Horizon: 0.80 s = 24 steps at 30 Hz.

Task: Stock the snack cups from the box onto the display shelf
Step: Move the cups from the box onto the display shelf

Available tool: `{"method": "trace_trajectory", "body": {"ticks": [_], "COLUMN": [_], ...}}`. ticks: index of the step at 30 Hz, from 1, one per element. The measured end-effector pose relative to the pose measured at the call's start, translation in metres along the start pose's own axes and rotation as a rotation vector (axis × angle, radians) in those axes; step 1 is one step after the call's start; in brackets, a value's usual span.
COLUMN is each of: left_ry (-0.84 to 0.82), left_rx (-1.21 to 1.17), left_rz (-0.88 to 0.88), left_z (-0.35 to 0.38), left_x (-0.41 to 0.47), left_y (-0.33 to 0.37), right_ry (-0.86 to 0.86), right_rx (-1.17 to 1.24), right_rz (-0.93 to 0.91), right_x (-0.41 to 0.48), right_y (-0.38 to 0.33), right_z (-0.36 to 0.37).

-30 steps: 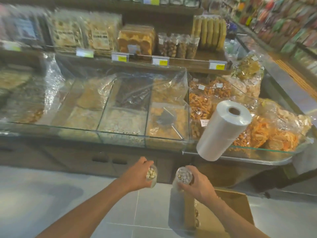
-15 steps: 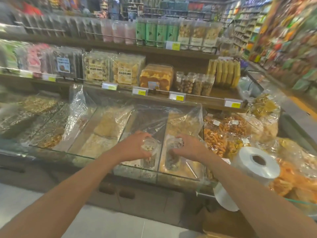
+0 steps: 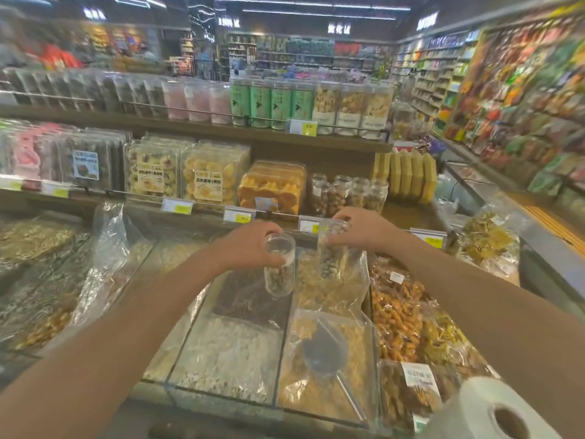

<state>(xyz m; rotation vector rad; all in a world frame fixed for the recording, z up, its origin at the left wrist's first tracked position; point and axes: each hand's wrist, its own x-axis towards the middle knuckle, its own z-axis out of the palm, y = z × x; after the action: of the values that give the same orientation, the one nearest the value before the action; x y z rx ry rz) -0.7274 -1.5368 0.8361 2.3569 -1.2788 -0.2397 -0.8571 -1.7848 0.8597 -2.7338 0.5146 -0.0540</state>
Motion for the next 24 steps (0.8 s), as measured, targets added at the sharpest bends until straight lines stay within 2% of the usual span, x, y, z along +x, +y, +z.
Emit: {"method": "trace_trajectory", "body": {"ticks": [12,24], "left_ry": [0.010,0.007], "left_rx": [0.080,0.336], "left_rz": [0.192,0.161], "left_z": [-0.033,-0.006], "left_x": [0.201,0.328], "left_y": [-0.004,-0.029], "right_ry": [0.201,0.289], "right_rx": [0.091,0.190], "right_rz": [0.246,0.323], "right_x": [0.082,0.158], "right_y": [0.068,0.093], "right_z": [-0.041,-0.042]}}
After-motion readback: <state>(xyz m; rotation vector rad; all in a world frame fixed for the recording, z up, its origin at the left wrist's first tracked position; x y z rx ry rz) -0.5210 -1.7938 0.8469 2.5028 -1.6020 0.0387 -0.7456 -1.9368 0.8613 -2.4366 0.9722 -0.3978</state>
